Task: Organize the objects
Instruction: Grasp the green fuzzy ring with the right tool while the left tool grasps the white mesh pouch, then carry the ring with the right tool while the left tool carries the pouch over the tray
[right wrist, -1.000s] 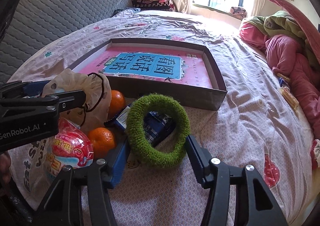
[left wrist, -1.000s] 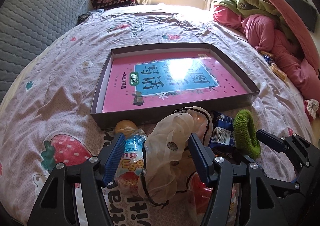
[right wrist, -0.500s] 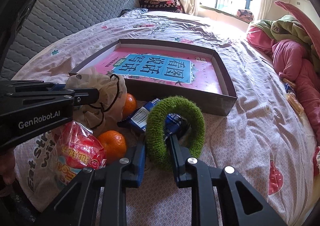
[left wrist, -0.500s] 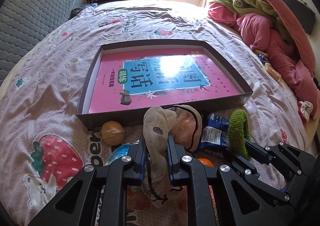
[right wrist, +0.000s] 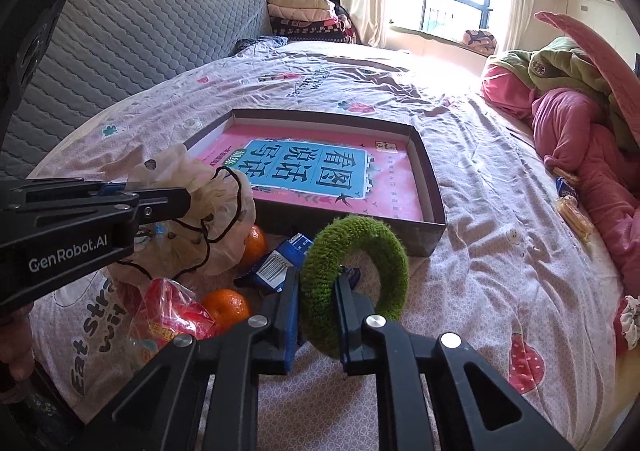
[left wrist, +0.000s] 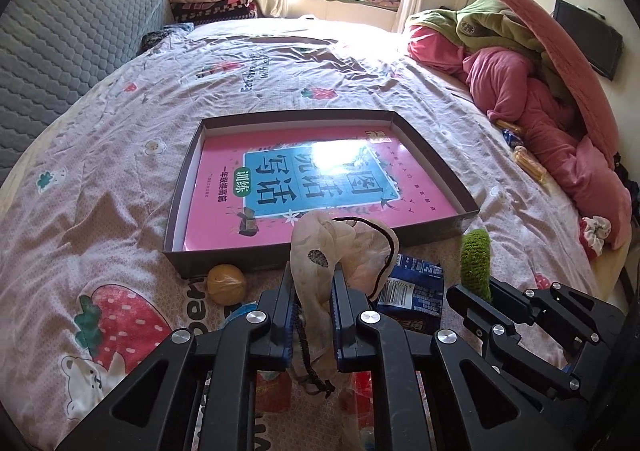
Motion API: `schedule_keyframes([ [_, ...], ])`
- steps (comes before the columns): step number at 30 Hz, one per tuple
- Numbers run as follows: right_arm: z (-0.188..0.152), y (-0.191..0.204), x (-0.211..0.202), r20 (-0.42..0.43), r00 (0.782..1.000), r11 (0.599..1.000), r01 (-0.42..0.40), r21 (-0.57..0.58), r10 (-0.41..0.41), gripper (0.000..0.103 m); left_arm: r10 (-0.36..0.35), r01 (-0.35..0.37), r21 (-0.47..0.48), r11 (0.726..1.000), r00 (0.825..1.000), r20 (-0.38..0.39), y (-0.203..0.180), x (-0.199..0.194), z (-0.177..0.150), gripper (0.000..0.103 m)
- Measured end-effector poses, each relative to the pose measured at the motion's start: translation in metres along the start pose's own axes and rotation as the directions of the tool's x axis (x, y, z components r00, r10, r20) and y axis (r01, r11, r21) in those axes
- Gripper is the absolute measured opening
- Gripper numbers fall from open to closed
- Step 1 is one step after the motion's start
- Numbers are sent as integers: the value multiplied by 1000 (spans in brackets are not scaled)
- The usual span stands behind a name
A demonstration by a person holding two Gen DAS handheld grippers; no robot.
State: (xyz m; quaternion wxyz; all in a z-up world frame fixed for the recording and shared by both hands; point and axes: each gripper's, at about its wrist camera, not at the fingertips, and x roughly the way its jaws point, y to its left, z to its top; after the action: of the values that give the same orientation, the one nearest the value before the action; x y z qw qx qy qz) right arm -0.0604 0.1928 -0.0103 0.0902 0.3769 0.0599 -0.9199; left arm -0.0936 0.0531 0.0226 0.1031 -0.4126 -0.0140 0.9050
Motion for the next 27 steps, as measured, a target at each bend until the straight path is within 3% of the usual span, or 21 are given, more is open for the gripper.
schedule_keyframes([
  [13, 23, -15, -23, 72, 997, 999, 11, 37, -13, 16, 13, -14, 4, 1000, 998, 58, -4, -24, 13, 14],
  [27, 54, -25, -19, 109, 994, 999, 14, 43, -19, 16, 29, -26, -28, 999, 995, 94, 12, -18, 41, 14],
])
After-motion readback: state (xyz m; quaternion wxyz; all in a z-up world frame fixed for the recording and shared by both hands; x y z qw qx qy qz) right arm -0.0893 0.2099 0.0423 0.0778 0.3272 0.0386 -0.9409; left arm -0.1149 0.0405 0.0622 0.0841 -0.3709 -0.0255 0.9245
